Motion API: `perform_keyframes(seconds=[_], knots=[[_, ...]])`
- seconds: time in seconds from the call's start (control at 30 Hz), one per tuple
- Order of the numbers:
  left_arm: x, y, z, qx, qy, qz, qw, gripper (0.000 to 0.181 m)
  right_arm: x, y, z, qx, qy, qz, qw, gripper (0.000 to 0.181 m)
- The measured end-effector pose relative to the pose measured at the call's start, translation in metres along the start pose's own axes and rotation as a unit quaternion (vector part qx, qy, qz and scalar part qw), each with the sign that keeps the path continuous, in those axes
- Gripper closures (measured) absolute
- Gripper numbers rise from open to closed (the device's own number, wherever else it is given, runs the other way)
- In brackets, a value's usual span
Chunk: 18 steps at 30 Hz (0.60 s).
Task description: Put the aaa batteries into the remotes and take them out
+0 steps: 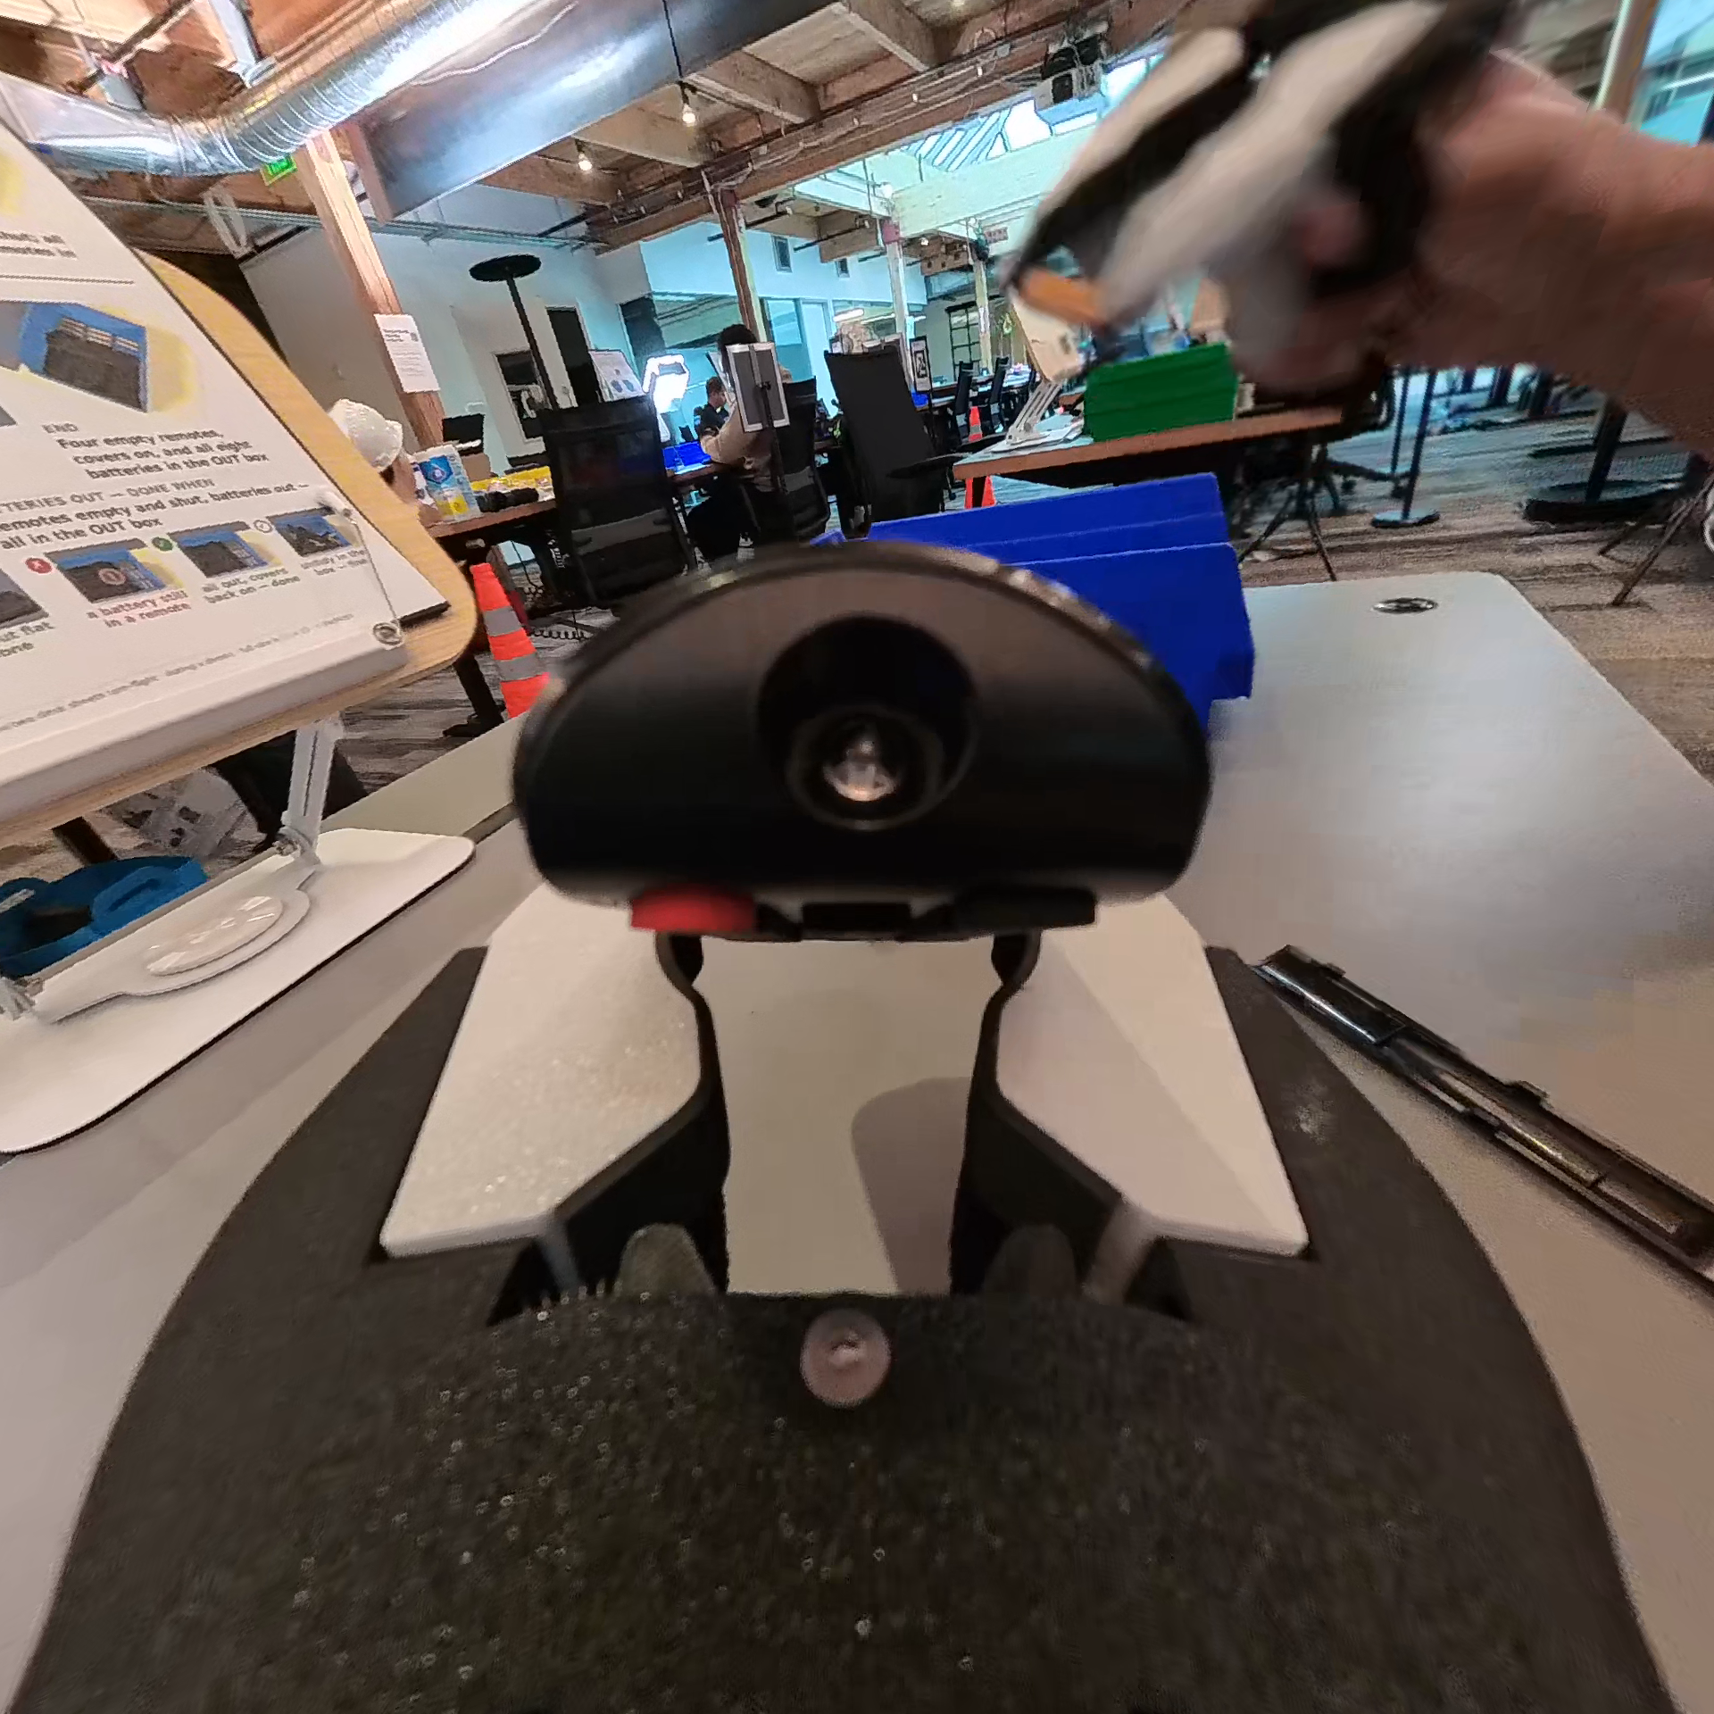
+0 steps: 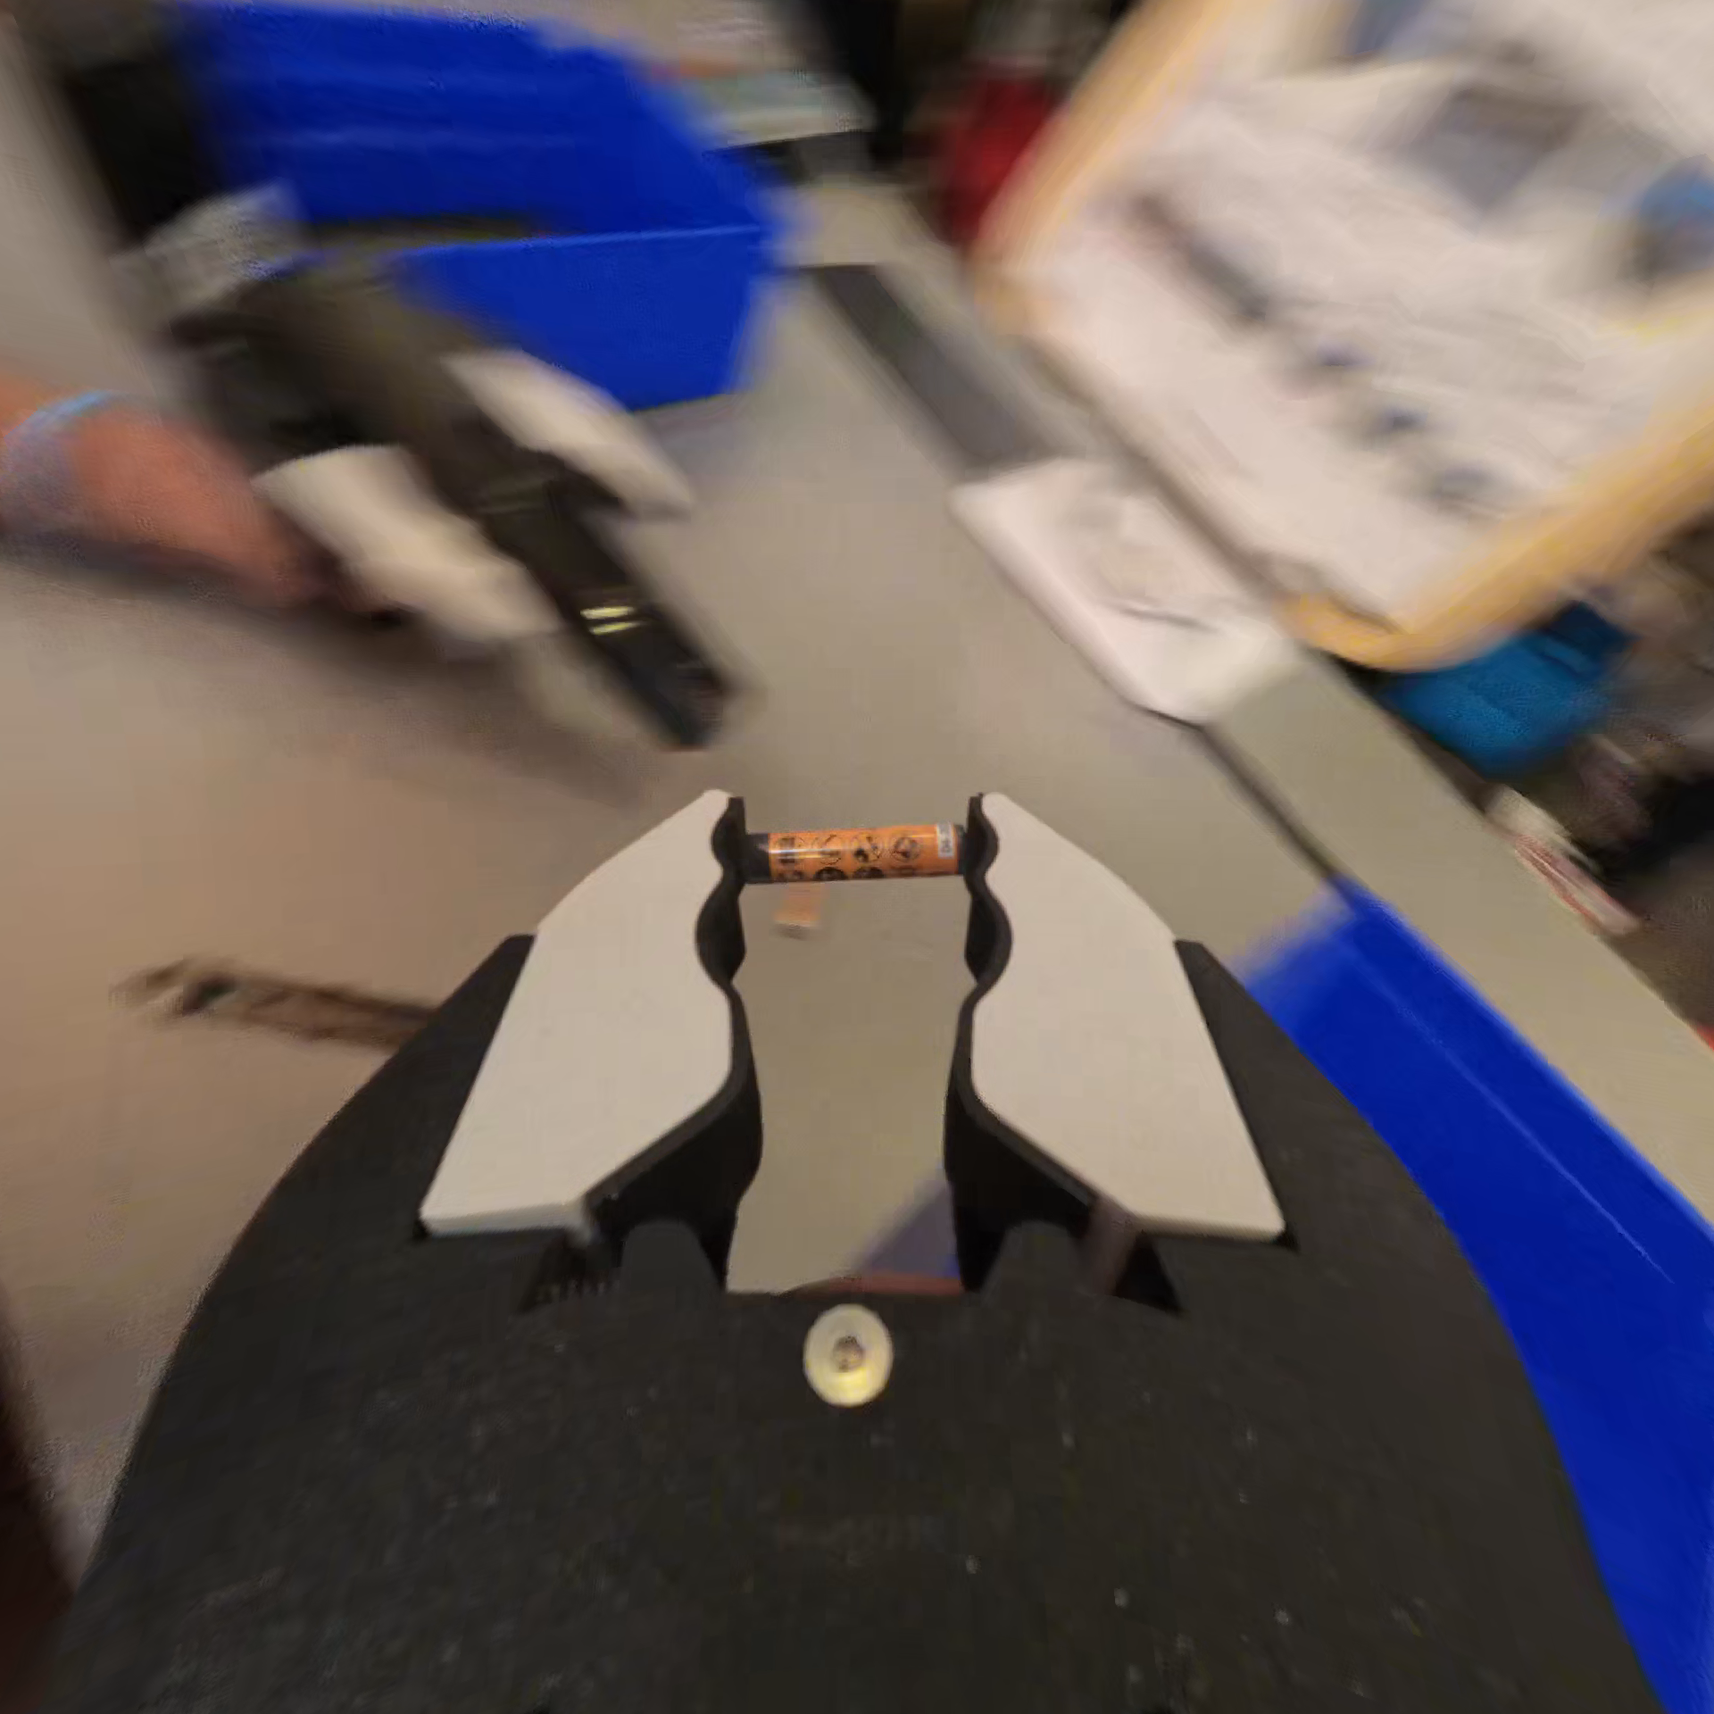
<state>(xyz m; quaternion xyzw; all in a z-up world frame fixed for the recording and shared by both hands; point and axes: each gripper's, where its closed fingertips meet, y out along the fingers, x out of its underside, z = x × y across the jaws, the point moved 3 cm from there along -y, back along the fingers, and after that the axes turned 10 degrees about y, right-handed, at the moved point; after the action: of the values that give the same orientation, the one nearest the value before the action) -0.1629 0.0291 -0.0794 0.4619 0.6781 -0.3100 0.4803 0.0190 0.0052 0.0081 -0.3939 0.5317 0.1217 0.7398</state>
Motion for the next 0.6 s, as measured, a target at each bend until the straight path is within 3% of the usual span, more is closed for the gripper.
perform_keyframes(seconds=[0.03, 0.1, 0.17, 0.27, 0.37, 0.47, 0.53, 0.6], knots=[[0.0, 0.001, 0.002, 0.002, 0.003, -0.001, 1.0, 0.12, -0.004, -0.021, 0.049, 0.08, 0.053, 0.022, 0.995, 0.137], [0.0, 0.002, 0.004, 0.006, 0.005, -0.002, 1.0, 0.12, 0.009, -0.046, 0.128, 0.162, 0.152, 0.05, 0.974, 0.181], [0.0, 0.003, 0.006, 0.01, 0.004, -0.004, 1.0, 0.12, 0.052, -0.027, 0.18, 0.162, 0.249, -0.003, 0.955, 0.181], [0.0, 0.003, 0.007, 0.007, 0.01, -0.007, 1.0, 0.12, 0.112, 0.012, 0.216, 0.166, 0.317, -0.064, 0.931, 0.17], [0.0, 0.001, 0.005, 0.004, 0.007, -0.008, 1.0, 0.12, 0.137, 0.022, 0.215, 0.151, 0.336, -0.077, 0.926, 0.166], [0.002, 0.002, 0.005, 0.006, 0.003, -0.01, 1.0, 0.12, 0.144, -0.001, 0.212, 0.213, 0.325, -0.085, 0.918, 0.158], [0.003, 0.003, 0.005, 0.008, 0.003, -0.013, 1.0, 0.12, 0.127, -0.028, 0.192, 0.227, 0.288, -0.069, 0.928, 0.154], [0.002, 0.003, 0.006, 0.007, 0.005, -0.013, 1.0, 0.12, 0.097, -0.041, 0.138, 0.164, 0.256, -0.022, 0.953, 0.15]])
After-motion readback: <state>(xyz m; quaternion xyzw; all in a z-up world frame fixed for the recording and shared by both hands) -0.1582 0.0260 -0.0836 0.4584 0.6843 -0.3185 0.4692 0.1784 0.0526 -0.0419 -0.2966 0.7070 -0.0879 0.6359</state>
